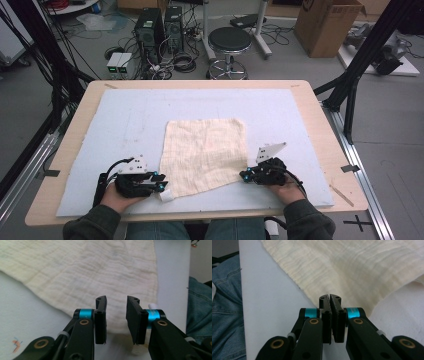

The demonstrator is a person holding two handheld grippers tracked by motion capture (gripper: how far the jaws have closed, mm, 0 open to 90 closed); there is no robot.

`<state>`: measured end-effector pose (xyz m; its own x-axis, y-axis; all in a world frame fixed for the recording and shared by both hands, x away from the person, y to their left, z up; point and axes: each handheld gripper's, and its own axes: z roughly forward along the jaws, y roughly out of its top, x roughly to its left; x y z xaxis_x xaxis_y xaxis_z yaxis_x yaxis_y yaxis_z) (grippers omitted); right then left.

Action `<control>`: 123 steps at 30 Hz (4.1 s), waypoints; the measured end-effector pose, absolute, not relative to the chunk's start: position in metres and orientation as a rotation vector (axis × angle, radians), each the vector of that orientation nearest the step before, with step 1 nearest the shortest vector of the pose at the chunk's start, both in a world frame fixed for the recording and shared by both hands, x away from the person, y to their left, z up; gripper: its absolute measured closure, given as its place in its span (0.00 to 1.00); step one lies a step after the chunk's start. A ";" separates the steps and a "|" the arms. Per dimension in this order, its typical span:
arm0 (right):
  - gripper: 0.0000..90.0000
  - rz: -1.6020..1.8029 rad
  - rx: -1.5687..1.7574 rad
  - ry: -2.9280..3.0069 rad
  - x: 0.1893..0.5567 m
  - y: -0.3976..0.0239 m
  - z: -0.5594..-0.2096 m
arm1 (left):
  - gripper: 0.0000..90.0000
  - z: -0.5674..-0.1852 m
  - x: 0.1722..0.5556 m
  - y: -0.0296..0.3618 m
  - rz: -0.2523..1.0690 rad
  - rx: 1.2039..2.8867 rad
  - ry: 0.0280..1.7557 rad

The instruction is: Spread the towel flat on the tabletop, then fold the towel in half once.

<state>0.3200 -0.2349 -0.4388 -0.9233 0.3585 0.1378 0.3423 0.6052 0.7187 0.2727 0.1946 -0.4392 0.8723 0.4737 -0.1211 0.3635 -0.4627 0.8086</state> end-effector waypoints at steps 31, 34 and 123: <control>0.98 1.270 0.559 2.872 0.275 -0.244 -0.439 | 0.96 -0.442 0.254 0.191 0.076 2.175 0.520; 0.93 1.295 0.567 2.863 0.275 -0.246 -0.438 | 0.94 -0.442 0.254 0.192 0.072 2.164 0.506; 0.28 1.232 0.929 2.570 0.422 -0.241 -0.390 | 0.49 -0.394 0.378 0.205 0.275 1.926 0.909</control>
<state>0.4224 -0.2406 -0.3895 -0.7984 0.5879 0.1303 0.4697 0.4727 0.7456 0.3785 0.2053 -0.3942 0.6980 0.6938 -0.1772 0.4792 -0.2688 0.8355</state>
